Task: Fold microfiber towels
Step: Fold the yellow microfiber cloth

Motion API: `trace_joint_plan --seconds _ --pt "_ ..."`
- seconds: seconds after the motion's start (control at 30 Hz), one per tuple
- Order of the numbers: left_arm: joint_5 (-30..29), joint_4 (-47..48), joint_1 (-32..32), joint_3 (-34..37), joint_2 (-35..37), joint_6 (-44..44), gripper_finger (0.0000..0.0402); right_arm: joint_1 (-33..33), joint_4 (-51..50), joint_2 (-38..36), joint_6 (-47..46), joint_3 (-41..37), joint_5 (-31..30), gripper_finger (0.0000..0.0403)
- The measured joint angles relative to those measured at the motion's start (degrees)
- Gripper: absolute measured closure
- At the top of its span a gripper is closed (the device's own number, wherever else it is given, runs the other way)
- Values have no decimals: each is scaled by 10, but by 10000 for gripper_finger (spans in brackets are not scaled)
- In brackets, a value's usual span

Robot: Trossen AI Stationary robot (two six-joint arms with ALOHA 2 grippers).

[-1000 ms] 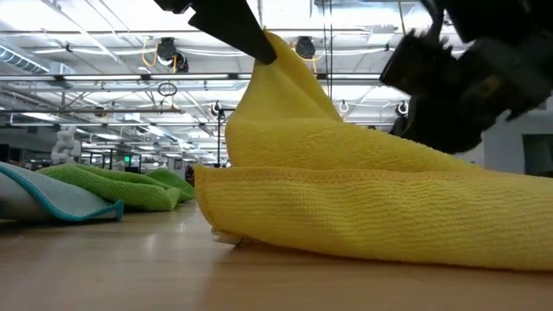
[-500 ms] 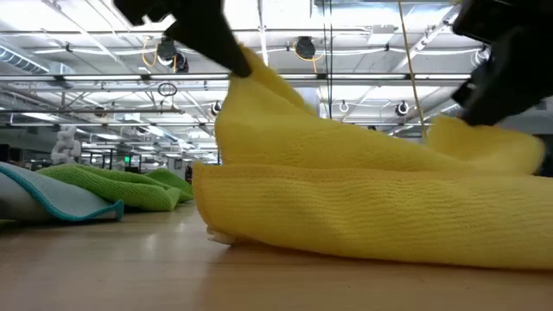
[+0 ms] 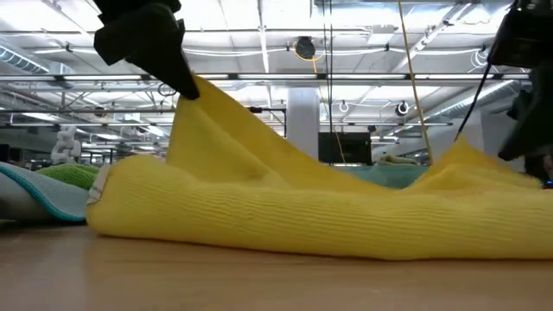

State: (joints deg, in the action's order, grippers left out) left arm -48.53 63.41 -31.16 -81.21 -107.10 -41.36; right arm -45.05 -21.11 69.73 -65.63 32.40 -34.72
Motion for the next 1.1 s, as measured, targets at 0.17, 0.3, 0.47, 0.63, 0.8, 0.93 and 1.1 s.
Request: trace_joint_plan --seconds 0.17,0.3,0.47,0.63,0.8,0.93,1.1 --pt "0 -5 0 0 0 3 389 20 5 0 17 0 -15 258" --pt "0 -5 0 0 0 1 397 35 -17 0 43 0 -61 199" --pt "1 -6 0 0 0 -6 388 48 -65 0 -27 -13 -68 174" --pt "3 -7 0 0 0 -8 396 66 -65 0 -143 -64 -39 178" --pt "4 -7 0 0 0 -8 385 88 -39 0 -191 -98 -1 168" --pt "5 -7 0 0 0 -8 396 101 45 -1 -148 -124 5 159" --pt "5 -7 0 0 0 -6 388 110 139 -1 -105 -150 18 169"
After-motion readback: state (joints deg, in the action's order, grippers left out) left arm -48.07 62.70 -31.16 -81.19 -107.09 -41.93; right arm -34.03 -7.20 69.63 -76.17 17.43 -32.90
